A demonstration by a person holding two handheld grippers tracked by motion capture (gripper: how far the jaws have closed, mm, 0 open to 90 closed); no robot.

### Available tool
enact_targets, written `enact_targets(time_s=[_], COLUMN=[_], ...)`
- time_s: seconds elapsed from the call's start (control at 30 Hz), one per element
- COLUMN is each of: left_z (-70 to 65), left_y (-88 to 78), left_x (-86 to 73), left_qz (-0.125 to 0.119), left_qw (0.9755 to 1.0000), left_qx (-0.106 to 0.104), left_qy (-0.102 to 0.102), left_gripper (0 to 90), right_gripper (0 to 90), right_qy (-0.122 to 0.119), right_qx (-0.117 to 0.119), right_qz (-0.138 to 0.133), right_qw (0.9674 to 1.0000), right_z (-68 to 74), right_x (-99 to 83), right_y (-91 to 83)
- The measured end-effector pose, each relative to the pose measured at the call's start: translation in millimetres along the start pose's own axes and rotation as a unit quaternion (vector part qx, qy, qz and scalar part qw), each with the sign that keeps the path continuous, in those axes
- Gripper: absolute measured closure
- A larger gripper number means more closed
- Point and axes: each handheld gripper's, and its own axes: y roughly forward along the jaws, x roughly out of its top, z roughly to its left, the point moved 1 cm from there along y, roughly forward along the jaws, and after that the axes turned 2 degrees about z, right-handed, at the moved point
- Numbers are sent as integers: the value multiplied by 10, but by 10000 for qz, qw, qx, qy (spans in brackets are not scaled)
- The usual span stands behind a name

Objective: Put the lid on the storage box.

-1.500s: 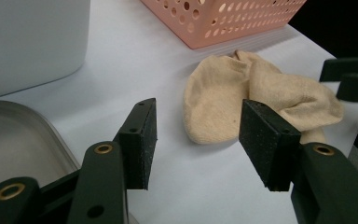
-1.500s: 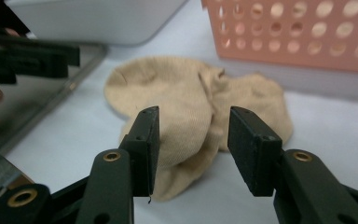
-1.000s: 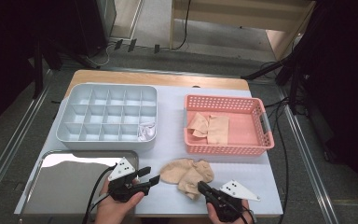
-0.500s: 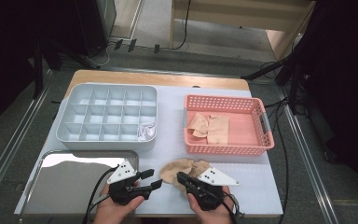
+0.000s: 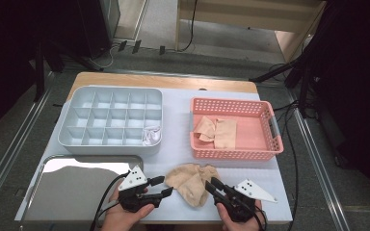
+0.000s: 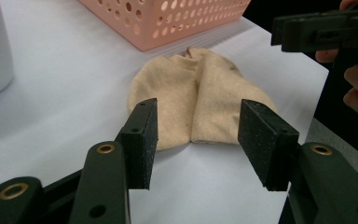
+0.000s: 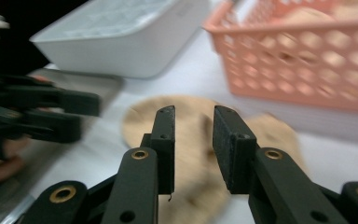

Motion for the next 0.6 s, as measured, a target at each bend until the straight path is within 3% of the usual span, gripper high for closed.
enact_targets(time_s=[0.1,0.27,0.33,0.37,0.5,0.6], left_z=[-36,-117,-155,-158,-93,-5], left_y=[18,76,104,100,5,-99], left_x=[-4,-21,-31,-28,4,17], left_qz=[10,60,97,95,-14,-114], left_qw=[10000,9999,9998,9998,10000,9999], left_qx=[-10,-98,-100,-96,-5,103], left_qy=[39,113,170,163,87,-9], left_gripper=[487,491,491,491,494,496], right_gripper=[715,661,568,502,395,401], right_qy=[208,354,433,449,298,-136], right_qx=[-159,-25,73,6,-316,-478], right_qz=[116,402,344,263,231,585], right_qw=[9996,9986,9984,9986,9988,9970], right_z=[-70,-14,43,92,244,395], right_x=[-120,-302,-310,-305,-325,-416], right_y=[-56,-16,31,68,227,368])
